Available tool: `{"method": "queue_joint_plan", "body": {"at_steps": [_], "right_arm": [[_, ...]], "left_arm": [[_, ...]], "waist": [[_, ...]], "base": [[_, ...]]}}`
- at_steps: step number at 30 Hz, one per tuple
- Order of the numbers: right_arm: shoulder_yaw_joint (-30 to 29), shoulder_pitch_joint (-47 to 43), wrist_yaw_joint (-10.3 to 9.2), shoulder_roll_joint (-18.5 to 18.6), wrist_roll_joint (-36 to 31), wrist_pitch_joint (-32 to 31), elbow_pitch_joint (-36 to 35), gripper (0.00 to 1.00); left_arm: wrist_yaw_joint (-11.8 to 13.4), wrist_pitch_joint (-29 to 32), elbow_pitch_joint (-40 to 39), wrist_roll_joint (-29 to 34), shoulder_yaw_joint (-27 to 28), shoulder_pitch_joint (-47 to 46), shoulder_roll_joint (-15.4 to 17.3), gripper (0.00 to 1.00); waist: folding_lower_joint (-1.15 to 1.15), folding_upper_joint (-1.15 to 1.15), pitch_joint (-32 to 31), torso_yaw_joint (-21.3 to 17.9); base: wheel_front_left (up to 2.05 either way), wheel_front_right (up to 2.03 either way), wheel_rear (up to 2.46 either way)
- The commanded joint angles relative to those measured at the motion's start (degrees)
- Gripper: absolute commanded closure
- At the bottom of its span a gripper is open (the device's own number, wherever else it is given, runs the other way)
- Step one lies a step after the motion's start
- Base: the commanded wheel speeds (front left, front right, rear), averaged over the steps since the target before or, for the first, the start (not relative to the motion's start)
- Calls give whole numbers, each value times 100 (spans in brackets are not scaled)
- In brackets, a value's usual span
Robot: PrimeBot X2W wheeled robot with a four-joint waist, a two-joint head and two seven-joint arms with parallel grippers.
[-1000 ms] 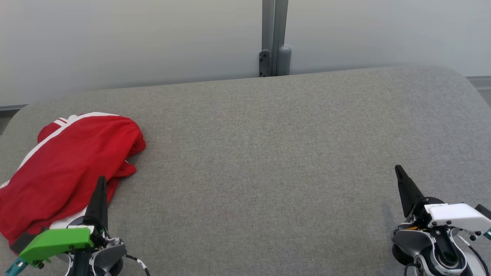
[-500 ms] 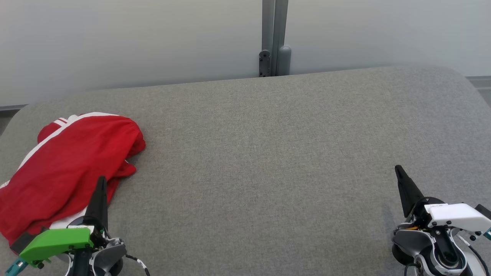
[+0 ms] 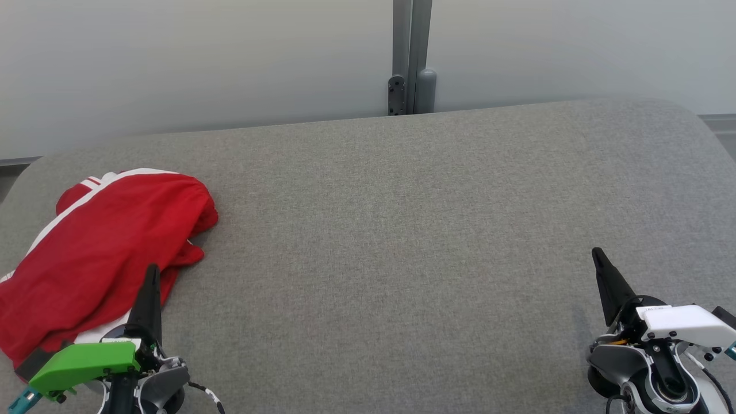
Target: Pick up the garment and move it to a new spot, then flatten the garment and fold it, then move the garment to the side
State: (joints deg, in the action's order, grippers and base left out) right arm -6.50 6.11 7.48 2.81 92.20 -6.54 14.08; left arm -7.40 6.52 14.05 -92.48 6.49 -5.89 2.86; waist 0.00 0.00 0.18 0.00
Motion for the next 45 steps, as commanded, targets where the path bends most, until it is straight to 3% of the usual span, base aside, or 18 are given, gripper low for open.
{"method": "queue_joint_plan", "body": {"at_steps": [1,9,10,26,34,45], "right_arm": [[-4,40,4,27,42,-6,-25,100],[-4,39,4,27,42,-6,-25,100],[1,-8,0,-7,-3,0,25,0],[271,-209,-1,-28,-396,392,-115,0],[379,-233,0,-23,-1492,596,-333,0],[660,-229,0,13,-3549,867,-597,0]], "left_arm": [[-30,6,-9,55,5,-98,8,100],[-30,6,-9,55,5,-98,8,100],[1,-3,21,-3,0,9,-2,0],[7,-392,-64,205,-317,196,-8,0],[4,-596,-90,811,-444,232,35,0],[0,-867,-45,2427,-460,311,36,0]], "waist": [[0,0,0,0],[0,0,0,0],[0,0,0,0],[0,0,3,3],[0,0,-1,14],[0,0,5,42]], "base": [[0,0,0],[0,0,0],[0,0,0],[0,0,0],[0,0,0],[0,0,0]]}}
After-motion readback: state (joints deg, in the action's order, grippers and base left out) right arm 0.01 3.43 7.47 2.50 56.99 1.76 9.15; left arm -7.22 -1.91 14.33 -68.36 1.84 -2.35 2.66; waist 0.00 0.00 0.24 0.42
